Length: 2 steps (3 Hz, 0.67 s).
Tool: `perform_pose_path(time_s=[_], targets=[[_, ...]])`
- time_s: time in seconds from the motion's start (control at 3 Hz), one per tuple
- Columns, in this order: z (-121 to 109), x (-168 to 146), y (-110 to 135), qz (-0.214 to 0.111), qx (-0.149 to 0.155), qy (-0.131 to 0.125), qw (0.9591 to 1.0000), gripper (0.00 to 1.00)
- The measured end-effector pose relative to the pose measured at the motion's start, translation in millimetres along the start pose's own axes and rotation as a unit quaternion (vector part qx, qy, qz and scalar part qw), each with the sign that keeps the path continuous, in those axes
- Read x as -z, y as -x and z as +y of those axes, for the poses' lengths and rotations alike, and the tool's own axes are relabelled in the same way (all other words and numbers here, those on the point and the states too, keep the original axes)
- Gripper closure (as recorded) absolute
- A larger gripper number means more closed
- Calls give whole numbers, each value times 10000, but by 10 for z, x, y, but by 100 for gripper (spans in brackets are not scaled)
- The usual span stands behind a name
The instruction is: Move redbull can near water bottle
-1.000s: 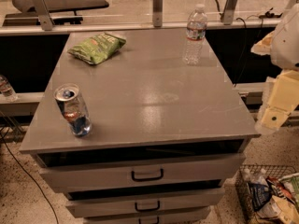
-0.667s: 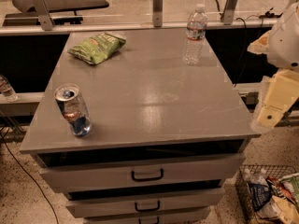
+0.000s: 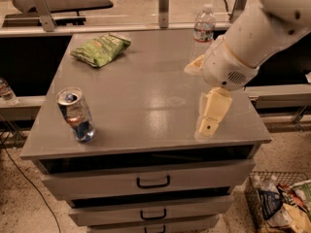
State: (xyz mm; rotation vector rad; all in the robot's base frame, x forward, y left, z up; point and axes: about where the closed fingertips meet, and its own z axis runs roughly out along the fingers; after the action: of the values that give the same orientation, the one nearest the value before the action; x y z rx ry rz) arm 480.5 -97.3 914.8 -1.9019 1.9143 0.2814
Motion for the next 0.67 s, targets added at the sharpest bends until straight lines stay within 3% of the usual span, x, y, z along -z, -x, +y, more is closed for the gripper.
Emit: perform_pose_path(time_s=[0.33,0.67], targets=[[46,-496,570,-784,531,445,9945,0],[147,-863,1111,-1534,772,780,9821,0]])
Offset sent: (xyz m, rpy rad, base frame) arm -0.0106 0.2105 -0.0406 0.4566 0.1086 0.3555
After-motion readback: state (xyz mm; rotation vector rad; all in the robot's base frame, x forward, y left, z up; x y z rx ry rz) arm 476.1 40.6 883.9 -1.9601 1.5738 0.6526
